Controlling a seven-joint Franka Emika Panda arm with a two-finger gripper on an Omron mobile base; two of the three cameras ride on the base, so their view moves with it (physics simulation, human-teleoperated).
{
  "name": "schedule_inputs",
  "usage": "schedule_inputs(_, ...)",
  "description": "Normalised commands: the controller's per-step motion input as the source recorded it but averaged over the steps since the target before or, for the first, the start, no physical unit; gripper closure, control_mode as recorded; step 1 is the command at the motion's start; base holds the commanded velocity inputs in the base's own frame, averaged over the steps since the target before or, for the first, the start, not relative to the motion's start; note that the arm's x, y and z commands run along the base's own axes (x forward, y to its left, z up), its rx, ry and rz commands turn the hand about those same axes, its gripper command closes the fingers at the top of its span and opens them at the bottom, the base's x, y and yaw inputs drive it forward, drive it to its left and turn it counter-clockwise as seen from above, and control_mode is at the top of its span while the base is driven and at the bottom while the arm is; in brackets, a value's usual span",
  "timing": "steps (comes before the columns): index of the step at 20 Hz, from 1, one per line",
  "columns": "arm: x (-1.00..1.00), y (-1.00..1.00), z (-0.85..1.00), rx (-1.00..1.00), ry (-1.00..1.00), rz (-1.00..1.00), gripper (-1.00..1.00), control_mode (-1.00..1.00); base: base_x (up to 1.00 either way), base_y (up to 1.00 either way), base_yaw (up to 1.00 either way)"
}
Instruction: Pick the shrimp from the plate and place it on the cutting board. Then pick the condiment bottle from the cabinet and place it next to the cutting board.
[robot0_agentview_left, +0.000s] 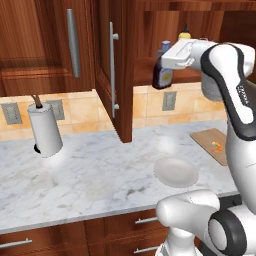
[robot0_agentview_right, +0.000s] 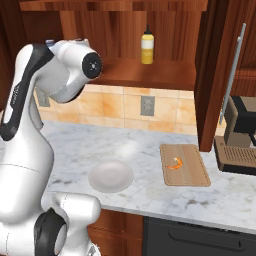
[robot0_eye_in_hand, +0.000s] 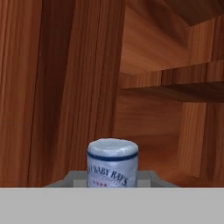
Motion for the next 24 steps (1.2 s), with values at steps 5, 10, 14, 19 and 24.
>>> schedule_inputs(5, -0.52, -0.25, 0.0, 0.0, 0.0, 0.0, 1.0, -1.0, 0.0, 0.0, 0.0)
schedule_inputs(10, -0.53, -0.24, 0.0, 0.0, 0.0, 0.0, 1.0, -1.0, 0.0, 0.0, 0.0)
schedule_inputs(14, -0.51, -0.2, 0.0, -0.01, 0.0, 0.0, 1.0, -1.0, 0.0, 0.0, 0.0)
schedule_inputs(19, -0.5, -0.19, -0.06, -0.01, 0.0, 0.0, 1.0, -1.0, 0.0, 0.0, 0.0)
schedule_inputs(24, -0.43, -0.04, -0.37, -0.01, 0.0, 0.0, 1.0, -1.0, 0.0, 0.0, 0.0)
